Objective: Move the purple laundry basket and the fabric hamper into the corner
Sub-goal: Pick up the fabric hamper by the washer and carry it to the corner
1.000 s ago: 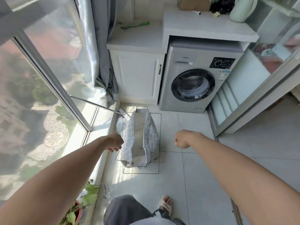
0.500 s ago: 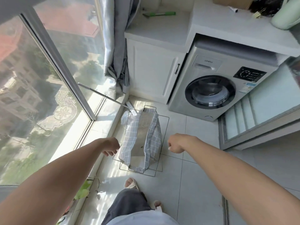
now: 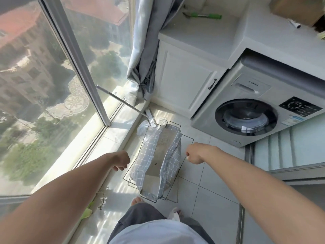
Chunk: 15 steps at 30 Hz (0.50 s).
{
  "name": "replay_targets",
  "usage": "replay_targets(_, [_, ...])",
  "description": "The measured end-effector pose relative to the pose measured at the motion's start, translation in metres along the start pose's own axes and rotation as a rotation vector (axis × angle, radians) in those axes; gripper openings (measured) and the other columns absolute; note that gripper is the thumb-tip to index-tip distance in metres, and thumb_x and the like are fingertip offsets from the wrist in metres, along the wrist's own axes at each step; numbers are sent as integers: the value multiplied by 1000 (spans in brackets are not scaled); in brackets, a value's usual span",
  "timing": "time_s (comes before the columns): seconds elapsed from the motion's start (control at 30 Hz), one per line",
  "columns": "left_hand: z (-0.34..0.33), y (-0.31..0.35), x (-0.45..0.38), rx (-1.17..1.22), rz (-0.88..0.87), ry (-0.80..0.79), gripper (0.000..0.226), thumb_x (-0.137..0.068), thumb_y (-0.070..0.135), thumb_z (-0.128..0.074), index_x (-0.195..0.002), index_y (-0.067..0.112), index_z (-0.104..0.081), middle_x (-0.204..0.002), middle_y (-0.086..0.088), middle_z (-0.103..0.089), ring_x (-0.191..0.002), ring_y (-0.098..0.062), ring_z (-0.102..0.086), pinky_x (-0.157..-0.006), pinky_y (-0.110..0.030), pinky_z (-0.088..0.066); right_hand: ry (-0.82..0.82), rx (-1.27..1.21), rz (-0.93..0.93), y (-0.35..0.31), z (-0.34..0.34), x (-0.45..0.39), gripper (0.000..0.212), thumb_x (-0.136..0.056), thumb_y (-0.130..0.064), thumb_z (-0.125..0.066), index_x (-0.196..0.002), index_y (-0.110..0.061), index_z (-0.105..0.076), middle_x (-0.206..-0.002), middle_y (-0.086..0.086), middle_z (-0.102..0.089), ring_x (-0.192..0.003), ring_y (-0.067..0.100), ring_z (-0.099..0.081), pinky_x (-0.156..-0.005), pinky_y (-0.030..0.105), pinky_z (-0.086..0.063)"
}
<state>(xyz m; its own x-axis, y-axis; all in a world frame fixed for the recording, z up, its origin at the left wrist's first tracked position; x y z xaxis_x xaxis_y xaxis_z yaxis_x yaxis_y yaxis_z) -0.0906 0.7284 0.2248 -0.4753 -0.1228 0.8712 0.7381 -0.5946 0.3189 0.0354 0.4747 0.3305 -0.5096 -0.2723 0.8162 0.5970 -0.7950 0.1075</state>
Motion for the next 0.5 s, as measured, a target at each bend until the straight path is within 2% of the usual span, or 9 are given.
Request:
replay_targets(0.17, [5, -35, -9, 106, 97, 67, 38, -100, 9, -34, -127, 0, -60, -112, -14, -72, -92, -24, -69, -73, -32, -57, -31, 63, 96, -20, 22, -24, 29, -98, -16, -42, -116, -4, -62, -120, 14, -63, -107, 30, -62, -90, 40, -52])
replay_targets(0.23, [-3, -43, -15, 159, 137, 72, 38, -99, 8, -35, -126, -1, -60, -108, -13, -72, -86, -23, -68, -72, -32, -58, -52, 112, 156, -29, 26, -36, 28, -99, -16, -42, -116, -3, -60, -125, 15, -61, -108, 31, -61, -91, 40, -52])
replay_targets(0.33, [-20, -51, -20, 252, 199, 98, 36, -99, 10, -37, -121, 0, -63, -97, -11, -72, -78, -22, -66, -77, -35, -59, -66, 183, 242, -38, 31, -53, 24, -99, -13, -44, -117, -5, -58, -132, 14, -57, -98, 28, -56, -83, 35, -48])
replay_targets(0.37, [-27, -50, -23, 296, 222, 109, 35, -100, 10, -38, -120, 0, -64, -93, -9, -71, -77, -21, -66, -75, -35, -59, -68, 215, 287, -39, 34, -61, 23, -100, -13, -44, -116, -4, -58, -134, 14, -56, -99, 29, -56, -85, 35, -48])
replay_targets(0.43, [-41, -47, -27, 395, 252, 145, 32, -100, 11, -39, -118, 1, -64, -87, -7, -69, -74, -19, -64, -64, -31, -57, -49, 263, 353, -37, 38, -81, 34, -100, -17, -45, -130, -5, -56, -135, 13, -57, -111, 31, -58, -94, 38, -49])
replay_targets(0.5, [-62, -44, -29, 509, 307, 208, 30, -98, 9, -42, -115, 0, -66, -89, -10, -71, -73, -20, -64, -62, -27, -52, -34, 335, 434, -33, 39, -102, 35, -98, -16, -46, -129, -7, -59, -129, 13, -61, -110, 31, -61, -95, 41, -51])
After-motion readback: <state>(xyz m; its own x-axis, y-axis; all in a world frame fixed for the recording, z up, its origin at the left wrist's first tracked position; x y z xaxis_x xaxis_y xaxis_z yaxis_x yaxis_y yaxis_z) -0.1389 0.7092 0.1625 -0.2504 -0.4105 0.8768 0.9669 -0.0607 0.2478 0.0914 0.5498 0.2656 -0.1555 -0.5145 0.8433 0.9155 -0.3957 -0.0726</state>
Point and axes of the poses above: each hand's wrist, its own x-axis away from the middle knuckle, its own z-axis out of the back of the hand, y = z × x, the point moved 5 cm from there along -x, towards the middle knuckle
